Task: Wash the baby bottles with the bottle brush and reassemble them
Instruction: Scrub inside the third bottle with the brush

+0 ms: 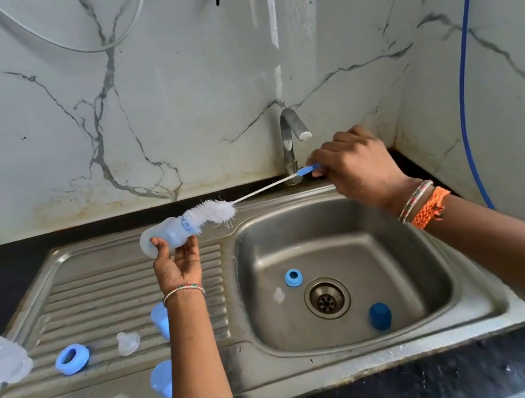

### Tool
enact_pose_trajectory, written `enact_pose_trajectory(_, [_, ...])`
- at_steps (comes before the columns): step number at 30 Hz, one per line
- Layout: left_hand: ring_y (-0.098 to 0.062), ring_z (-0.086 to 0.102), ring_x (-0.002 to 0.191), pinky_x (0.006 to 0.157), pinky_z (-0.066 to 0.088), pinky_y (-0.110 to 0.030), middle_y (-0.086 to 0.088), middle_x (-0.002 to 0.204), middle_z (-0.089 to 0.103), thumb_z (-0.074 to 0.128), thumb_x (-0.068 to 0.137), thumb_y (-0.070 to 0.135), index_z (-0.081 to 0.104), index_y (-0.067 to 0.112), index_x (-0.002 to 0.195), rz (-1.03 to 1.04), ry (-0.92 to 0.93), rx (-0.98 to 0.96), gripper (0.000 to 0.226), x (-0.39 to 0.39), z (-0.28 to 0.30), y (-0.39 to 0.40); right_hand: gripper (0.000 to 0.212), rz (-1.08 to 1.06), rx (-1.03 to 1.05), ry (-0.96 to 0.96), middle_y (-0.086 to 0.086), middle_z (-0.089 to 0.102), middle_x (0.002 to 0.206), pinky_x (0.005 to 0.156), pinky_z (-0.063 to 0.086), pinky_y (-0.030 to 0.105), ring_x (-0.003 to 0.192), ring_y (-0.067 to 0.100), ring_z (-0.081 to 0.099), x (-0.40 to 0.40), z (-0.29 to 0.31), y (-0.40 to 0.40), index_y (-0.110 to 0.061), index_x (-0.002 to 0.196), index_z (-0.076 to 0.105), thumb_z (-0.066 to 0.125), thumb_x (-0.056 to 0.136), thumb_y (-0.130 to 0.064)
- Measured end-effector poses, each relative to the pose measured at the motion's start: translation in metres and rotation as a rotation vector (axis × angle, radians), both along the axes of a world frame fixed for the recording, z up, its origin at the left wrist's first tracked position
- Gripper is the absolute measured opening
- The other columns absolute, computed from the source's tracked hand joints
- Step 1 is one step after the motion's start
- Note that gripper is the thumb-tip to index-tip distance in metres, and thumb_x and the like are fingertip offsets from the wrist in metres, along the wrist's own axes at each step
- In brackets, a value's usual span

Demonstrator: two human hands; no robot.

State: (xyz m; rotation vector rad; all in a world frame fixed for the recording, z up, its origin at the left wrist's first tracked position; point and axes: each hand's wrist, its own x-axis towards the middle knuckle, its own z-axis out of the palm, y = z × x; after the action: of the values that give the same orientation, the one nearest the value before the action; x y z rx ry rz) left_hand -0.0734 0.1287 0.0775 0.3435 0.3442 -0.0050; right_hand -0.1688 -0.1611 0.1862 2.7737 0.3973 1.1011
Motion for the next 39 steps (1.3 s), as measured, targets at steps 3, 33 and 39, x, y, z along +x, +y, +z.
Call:
enact_pose_trajectory(3, [-0.032,0.052,0.122,0.094,0.048,-0.045,-0.018,0.103,0.057,0.061,0.09,0.023,0.044,0.003,0.117,-0.024,0.026,0.019,0.038,-0.003,-0.002,-0.005,0.024,-0.116,-0.074,-0.073,0.001,0.069,0.075,0.075,0.035,0.034,0.072,0.028,0.062,-0.003,0.004,0.005,-0.015,0.08,0.071,0.048,0.085,-0.02])
enact_pose_trajectory(33, [-0.027,0.062,0.095,0.072,0.059,-0.04,-0.015,0.1,0.061,0.06,0.088,0.035,0.054,0.009,0.107,-0.065,-0.01,0.13,0.032,-0.002,-0.016,0.001,0.014,-0.037,0.021,0.112,0.001,0.067,0.078,0.062,0.046,0.032,0.076,0.031,0.062,-0.02,-0.012,-0.015,-0.018,0.087,0.07,0.06,0.084,-0.028])
enact_pose_trajectory(39, [-0.021,0.067,0.081,0.077,0.055,-0.036,-0.006,0.078,0.071,0.056,0.091,0.024,0.068,0.011,0.089,0.026,-0.12,0.085,0.018,-0.008,-0.014,0.003,0.04,-0.28,0.945,1.401,-0.006,0.033,0.046,0.039,0.022,0.018,0.036,0.008,0.028,-0.025,0.016,0.005,-0.006,0.071,0.058,0.035,0.099,-0.023])
